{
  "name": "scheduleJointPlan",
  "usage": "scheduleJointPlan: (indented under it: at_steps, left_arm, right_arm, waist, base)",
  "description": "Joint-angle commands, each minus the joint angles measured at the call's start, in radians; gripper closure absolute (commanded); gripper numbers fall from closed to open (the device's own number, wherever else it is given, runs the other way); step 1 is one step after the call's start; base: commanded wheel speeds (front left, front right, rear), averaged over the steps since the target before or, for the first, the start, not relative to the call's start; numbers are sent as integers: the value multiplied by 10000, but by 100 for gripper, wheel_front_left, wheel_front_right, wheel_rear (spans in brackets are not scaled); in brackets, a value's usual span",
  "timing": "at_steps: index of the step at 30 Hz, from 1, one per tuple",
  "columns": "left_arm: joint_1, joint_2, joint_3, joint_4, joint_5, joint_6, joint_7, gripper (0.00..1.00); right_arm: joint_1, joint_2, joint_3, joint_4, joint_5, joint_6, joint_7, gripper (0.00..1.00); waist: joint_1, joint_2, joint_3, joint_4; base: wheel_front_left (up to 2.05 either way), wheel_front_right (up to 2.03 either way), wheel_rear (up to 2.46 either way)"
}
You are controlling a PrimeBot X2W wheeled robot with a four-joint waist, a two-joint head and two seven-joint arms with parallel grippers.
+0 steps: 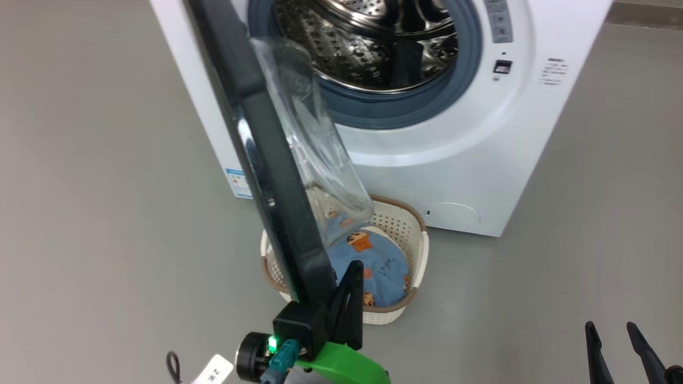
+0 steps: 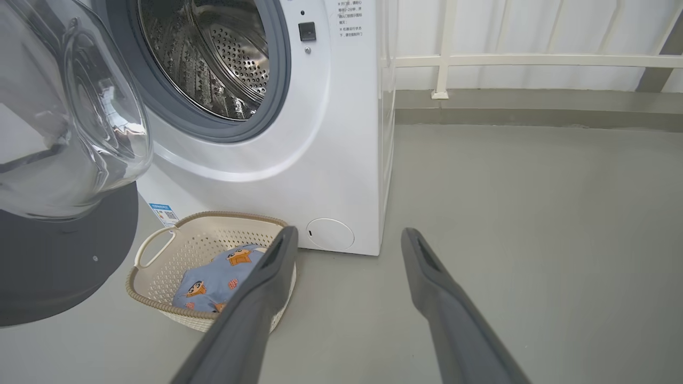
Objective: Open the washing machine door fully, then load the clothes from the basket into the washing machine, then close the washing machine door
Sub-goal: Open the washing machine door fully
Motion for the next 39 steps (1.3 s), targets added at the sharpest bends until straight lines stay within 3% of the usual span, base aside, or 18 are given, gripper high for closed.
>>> scheduleJointPlan:
  at_steps: [1,23,33,39]
  left_arm:
    - [-443,87,329,-128,-64,141,-123,100]
    - [-370,311,416,-469,-118,460,-218,100]
    - [51,723,1826,-669,-35,912,-298,100]
    - [42,686,3017,-265,218,670,-310,100]
  right_arm:
    - [-303,-246,221,-240,90,16,-120,0]
    - [-236,-346,314,-318,131,16,-120,0]
    - [-509,-643,743,-214,202,16,-120,0]
    - [-638,-839,890,-115,257,16,-120,0]
  waist:
    - [0,0,80,275]
    - [0,0,169,2799]
    - [0,0,443,2993]
    - [0,0,491,3008]
  base:
    - [0,0,0]
    - [0,0,0]
    - [0,0,0]
    - [0,0,0]
